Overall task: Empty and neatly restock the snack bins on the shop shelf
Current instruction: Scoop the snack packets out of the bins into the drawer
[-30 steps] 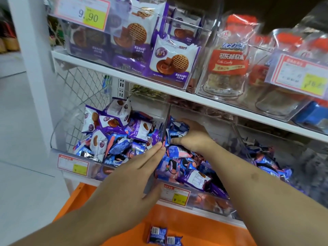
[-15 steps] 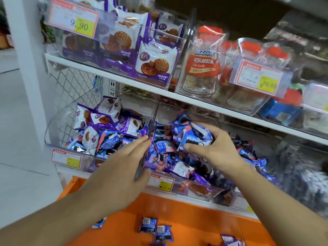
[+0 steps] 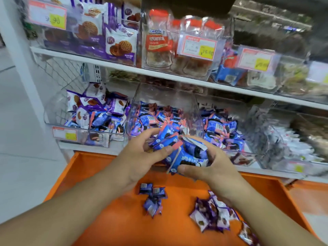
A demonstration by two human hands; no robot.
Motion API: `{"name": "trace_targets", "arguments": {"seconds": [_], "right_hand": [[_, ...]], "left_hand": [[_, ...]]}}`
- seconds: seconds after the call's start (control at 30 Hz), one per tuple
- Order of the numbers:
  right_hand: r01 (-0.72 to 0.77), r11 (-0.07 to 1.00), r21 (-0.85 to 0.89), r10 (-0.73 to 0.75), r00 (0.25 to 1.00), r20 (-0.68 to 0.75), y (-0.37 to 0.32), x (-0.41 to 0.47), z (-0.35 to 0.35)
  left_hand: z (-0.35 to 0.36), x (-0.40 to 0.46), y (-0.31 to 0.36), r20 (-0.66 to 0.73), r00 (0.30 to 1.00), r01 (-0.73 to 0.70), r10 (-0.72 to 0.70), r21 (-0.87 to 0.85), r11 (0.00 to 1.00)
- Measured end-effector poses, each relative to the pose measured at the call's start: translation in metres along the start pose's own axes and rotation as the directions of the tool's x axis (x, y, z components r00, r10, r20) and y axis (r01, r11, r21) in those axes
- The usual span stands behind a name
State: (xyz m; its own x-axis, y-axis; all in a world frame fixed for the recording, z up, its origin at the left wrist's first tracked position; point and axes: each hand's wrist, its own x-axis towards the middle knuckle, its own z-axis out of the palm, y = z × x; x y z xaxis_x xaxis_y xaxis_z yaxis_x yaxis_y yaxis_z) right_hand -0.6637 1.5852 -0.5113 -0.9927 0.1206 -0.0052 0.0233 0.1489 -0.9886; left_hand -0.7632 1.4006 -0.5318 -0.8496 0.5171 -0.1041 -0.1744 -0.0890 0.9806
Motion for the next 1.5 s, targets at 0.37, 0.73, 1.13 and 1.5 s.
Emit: {"name": "trace_targets", "arguments": {"seconds": [0.37, 0.73, 1.13, 1.5], "right_hand": [[-0.128, 0.991, 0.040, 0.130, 0.989, -0.072, 0.023, -0.012, -0.042], [-0.487, 0.859, -0.155, 0.490, 0.871, -0.019, 0.170, 0.006, -0.009], [-0.580, 0.809, 0.094, 0.583, 0.812, -0.010, 0.284, 0.052, 0.006], [-0.641, 0.725, 0.254, 0.640, 0.762, 0.096, 0.255, 0.038, 0.025]], "left_hand": [[0.002, 0.000, -0.041, -0.036, 0.980, 0.181, -0.194, -0.229, 0.957], [-0.056, 0.021, -0.163, -0.202, 0.895, 0.445, -0.398, 0.345, 0.826], [-0.068, 0.052, -0.269, -0.019, 0.913, 0.350, -0.408, 0.552, 0.757], [-0.028, 0.027, -0.237, -0.011, 0.870, 0.484, -0.493, 0.217, 0.848]]}}
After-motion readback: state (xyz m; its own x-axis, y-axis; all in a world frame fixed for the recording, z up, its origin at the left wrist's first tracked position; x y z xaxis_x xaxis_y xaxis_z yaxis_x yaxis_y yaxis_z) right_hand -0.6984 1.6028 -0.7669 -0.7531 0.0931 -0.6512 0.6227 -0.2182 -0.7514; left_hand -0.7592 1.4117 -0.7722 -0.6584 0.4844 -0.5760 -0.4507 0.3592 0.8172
